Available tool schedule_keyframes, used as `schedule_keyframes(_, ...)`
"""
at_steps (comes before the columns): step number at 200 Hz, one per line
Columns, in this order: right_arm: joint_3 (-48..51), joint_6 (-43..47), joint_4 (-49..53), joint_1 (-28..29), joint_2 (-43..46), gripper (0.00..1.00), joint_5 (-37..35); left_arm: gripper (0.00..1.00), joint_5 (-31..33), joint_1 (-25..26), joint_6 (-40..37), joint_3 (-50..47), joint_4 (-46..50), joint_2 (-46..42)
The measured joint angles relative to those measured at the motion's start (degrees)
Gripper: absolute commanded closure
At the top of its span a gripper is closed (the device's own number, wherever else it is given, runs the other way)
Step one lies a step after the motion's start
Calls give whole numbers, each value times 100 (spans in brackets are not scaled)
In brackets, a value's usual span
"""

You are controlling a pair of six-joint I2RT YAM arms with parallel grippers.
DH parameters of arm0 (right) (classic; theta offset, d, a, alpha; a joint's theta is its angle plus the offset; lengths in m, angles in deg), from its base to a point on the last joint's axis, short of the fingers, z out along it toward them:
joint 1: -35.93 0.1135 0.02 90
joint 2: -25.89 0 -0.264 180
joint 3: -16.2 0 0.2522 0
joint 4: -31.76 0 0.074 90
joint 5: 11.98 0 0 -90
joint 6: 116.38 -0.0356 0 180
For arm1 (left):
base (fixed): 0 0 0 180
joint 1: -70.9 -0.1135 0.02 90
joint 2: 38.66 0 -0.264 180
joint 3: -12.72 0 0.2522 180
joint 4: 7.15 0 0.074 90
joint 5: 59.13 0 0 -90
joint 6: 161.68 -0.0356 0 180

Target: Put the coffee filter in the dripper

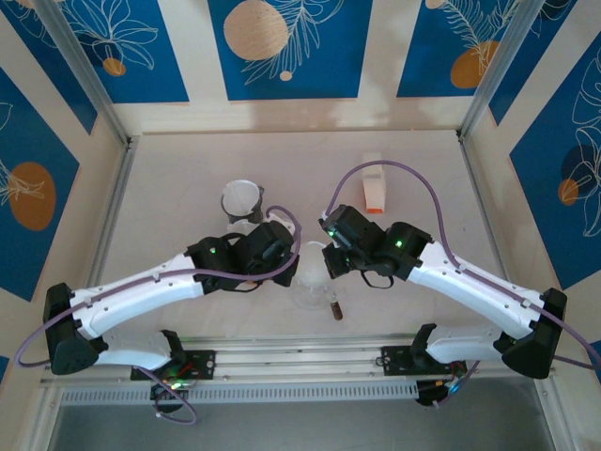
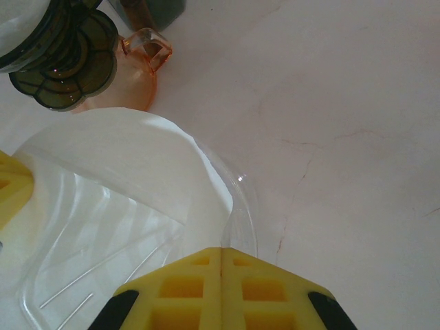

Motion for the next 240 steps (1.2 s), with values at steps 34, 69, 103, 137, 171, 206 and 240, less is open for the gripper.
schedule_keyframes(34,0,-2,0,0,0,98,0,78,13,0,-2,-15,-15,-9)
schedule_keyframes(69,0,0,0,0,0,98,0,57,85,0,44,-44,-11,-181)
schedule_keyframes(103,0,-2,0,0,0,98,0,46,175,0,28,-44,-9,-341)
schedule_keyframes(137,0,-20,0,0,0,98,0,46,175,0,17,-42,42,-186)
schedule_keyframes(171,0,-22,0,0,0,98,0,55,173,0,-13,-42,175,-2)
schedule_keyframes(206,0,-55,9,2,4,64,-39,56,170,0,-15,-42,197,-4)
schedule_keyframes(240,0,-118,22,13,52,48,-103,55,170,0,-13,-42,197,-4)
